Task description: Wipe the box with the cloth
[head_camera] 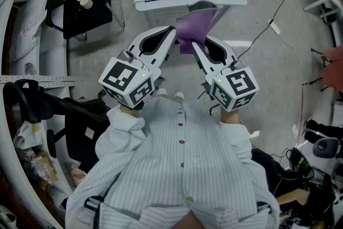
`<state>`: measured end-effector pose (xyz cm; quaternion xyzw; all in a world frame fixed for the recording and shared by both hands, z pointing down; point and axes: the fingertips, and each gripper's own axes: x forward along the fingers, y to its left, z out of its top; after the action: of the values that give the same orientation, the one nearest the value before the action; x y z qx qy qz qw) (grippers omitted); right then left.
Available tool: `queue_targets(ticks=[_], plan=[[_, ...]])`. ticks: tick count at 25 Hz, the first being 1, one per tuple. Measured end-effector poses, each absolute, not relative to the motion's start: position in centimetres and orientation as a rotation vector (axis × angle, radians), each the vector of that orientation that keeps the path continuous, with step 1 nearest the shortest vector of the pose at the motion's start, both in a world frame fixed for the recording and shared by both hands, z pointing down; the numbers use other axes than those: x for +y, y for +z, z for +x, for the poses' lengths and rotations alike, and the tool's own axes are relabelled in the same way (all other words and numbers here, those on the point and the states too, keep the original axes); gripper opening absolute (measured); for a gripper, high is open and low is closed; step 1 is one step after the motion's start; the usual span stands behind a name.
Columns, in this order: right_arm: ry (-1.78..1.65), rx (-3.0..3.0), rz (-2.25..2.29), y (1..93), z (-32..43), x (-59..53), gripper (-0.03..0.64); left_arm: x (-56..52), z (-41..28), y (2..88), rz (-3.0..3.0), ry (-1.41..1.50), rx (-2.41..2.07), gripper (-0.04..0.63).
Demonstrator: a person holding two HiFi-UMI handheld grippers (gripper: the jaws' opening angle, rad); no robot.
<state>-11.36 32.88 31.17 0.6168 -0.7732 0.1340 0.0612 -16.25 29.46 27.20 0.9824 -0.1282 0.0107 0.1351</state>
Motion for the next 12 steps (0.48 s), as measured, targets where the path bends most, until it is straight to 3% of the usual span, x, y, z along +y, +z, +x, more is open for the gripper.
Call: queue_targets(ticks=[12], plan=[[0.431,-2.358,1.864,31.5,-9.9,34.5,0.095,30.7,-15.4,27.4,2.856,0.044,-0.402,0.009]])
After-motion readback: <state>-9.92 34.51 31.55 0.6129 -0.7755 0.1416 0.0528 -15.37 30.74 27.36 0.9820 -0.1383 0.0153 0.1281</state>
